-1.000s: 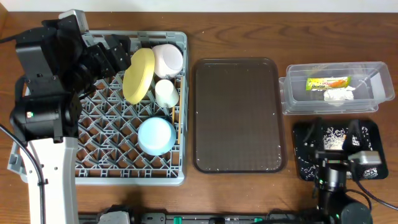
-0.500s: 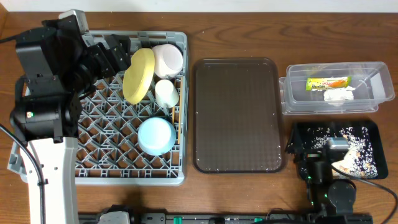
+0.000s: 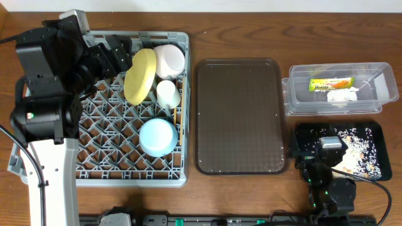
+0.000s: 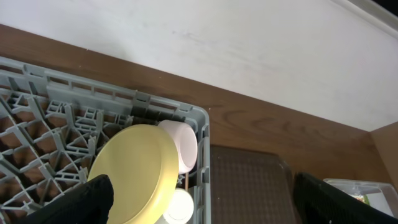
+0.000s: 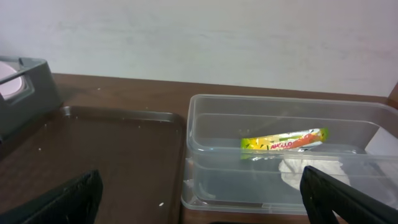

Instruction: Sort waste into correct bins and load items into the dishwasher rack

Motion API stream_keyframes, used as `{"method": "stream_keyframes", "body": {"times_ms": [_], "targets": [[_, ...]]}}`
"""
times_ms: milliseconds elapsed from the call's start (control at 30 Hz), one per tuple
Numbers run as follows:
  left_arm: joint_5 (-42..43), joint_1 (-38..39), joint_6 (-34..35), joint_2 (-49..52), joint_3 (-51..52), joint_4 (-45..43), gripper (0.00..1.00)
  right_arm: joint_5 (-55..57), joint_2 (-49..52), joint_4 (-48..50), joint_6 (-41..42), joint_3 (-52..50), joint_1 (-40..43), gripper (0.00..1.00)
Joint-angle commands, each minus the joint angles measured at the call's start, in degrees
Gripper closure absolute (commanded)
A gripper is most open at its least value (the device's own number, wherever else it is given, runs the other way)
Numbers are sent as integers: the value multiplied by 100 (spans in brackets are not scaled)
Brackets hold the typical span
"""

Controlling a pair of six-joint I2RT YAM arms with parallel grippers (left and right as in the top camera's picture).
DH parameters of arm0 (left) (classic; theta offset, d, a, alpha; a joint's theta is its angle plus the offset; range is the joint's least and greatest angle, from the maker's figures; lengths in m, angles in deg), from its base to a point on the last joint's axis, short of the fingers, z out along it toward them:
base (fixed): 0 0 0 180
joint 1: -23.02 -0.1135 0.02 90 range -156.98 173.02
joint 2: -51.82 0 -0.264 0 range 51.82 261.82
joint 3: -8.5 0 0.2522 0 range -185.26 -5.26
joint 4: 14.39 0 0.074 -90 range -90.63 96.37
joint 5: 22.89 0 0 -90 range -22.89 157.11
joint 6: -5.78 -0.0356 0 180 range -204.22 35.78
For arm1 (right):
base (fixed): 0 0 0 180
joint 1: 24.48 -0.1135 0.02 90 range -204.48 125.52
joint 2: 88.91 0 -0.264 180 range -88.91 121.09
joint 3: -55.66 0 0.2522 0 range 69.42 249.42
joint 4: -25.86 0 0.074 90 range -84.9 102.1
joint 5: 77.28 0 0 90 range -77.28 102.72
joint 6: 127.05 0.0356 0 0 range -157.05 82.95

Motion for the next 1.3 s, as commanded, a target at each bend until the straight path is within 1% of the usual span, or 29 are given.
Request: {"method": "stream_keyframes", "body": {"times_ms": [0,800,967,1133,1267], "targets": [[-31,-13,-70,7,-87,-11,7,-42,-42,-24,-96,-7,63,1],[-31,-13,-70,2,-72,-9,7,-42,-39,-24,-96,-7,63,1],[-31,-13,-70,-144,7,-9,7,-42,-31,-24,-96,-7,63,1],[-31,-13,-70,-544,282,-15,7,-42,-31,-24,-96,-7,63,1],[-31,-11,-70,-1147,879,-13,7,-42,-31,-24,-96,-7,63,1]]}}
